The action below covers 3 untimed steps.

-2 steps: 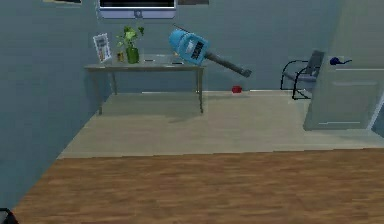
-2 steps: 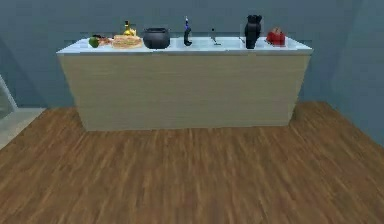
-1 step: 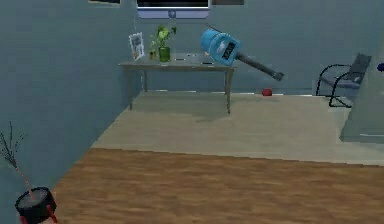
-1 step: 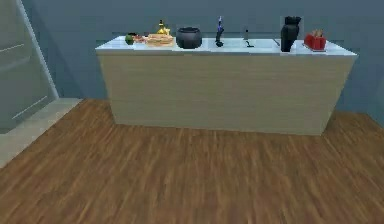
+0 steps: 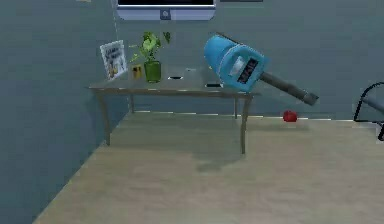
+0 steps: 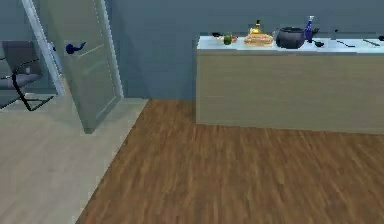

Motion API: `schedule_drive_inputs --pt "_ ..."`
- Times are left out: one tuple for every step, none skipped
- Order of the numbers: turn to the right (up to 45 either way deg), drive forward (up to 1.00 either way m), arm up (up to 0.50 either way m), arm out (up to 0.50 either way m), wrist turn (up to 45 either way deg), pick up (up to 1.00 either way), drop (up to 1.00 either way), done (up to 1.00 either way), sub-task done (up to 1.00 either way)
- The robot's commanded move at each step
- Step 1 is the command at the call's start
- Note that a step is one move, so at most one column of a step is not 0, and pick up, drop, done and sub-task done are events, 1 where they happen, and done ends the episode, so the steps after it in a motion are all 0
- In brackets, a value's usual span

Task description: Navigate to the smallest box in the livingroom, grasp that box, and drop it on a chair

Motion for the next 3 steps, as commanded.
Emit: schedule_drive_inputs --pt "0.0 0.95 0.00 0.00 0.0 0.00 0.00 0.00 0.00" --pt "-45.0 0.00 0.00 0.00 0.0 0.00 0.00 0.00 0.00" --pt "-15.0 0.00 0.00 0.00 0.0 0.00 0.00 0.00 0.00"
